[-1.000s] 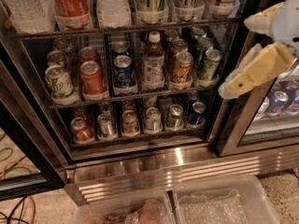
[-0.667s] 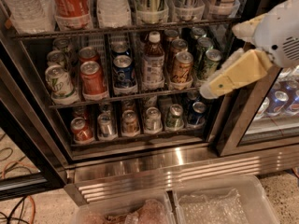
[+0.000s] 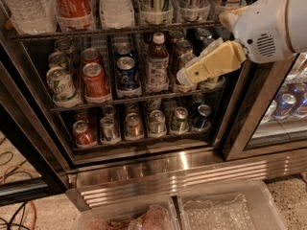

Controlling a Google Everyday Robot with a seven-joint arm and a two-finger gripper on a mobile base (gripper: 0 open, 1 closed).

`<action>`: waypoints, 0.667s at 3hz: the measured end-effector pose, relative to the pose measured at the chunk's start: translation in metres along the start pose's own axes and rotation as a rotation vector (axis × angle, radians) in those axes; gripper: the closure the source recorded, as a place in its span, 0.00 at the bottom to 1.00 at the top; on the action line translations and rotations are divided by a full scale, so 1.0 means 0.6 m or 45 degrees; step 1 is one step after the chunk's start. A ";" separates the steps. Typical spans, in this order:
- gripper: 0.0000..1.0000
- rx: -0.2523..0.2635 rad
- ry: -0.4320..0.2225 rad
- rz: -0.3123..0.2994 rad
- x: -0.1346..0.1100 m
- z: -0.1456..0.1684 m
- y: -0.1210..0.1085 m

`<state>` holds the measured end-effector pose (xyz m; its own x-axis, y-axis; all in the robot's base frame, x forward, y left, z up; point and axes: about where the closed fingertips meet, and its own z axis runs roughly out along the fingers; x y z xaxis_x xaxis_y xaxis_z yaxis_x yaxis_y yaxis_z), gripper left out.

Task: Pick green can from top shelf of fridge

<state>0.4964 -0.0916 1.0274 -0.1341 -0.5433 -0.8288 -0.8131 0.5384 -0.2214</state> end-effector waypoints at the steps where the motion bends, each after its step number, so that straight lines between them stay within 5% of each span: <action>1: 0.00 0.000 0.000 0.000 0.000 0.000 0.000; 2: 0.00 -0.026 -0.049 0.002 -0.014 0.012 0.006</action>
Offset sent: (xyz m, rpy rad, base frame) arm 0.0086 0.0238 0.0010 0.0905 -0.0127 0.0560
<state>0.4986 -0.0801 1.0297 -0.1135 -0.5173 -0.8483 -0.8243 0.5257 -0.2102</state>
